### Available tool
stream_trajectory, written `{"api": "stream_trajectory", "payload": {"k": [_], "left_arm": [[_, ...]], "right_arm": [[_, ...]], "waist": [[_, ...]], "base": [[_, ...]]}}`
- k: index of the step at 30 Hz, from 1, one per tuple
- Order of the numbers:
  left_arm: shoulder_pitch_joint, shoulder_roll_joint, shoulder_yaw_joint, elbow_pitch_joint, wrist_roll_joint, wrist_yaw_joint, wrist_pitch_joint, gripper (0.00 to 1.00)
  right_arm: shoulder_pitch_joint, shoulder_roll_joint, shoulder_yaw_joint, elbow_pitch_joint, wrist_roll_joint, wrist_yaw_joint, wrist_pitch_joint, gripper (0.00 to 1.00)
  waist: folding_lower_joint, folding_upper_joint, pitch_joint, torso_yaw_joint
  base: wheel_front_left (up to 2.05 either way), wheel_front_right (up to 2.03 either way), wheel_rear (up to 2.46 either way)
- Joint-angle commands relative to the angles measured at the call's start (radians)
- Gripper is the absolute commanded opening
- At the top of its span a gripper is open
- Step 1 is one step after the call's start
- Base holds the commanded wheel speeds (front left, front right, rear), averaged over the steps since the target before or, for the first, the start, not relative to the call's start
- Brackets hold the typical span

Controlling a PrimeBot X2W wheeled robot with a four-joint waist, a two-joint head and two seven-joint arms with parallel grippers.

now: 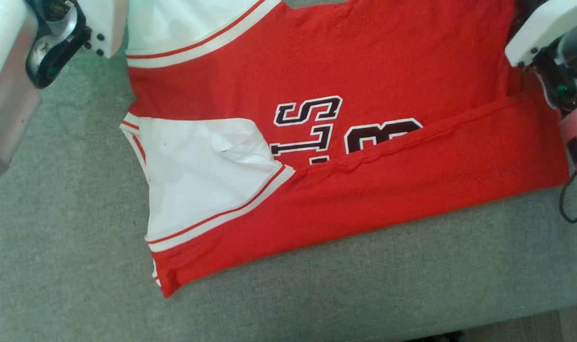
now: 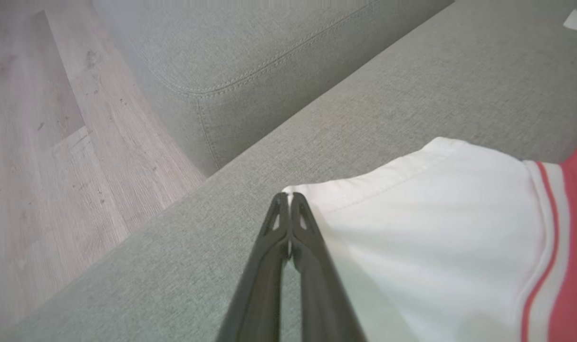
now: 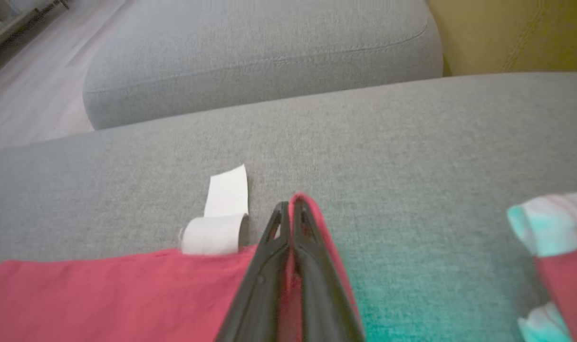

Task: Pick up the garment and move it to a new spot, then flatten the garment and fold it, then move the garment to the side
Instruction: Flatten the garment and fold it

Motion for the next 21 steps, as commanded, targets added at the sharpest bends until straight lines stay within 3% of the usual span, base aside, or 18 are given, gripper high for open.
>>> {"api": "stream_trajectory", "payload": {"k": [1,11,21], "left_arm": [[-0.072,0.045,0.032,-0.009,0.009,0.002,-0.041,0.0],[-0.101,0.04,0.056,0.011,0.056,0.006,-0.291,0.0],[0.032,0.089,0.02,-0.114,-0.007,0.003,-0.398,0.0]], "right_arm": [[-0.024,-0.013,0.005,-0.021,0.03,-0.001,-0.022,0.0],[0.009,-0.105,0.001,-0.11,0.202,-0.001,-0.032,0.0],[0.184,-0.253,0.023,-0.26,0.322,-0.001,-0.037,0.0]], "waist": [[0.0,0.0,-0.008,0.001],[0.0,0.0,-0.056,0.043],[0.0,0.0,-0.112,0.113]], "base": [[0.0,0.0,0.0],[0.0,0.0,0.0],[0.0,0.0,0.0]]}}
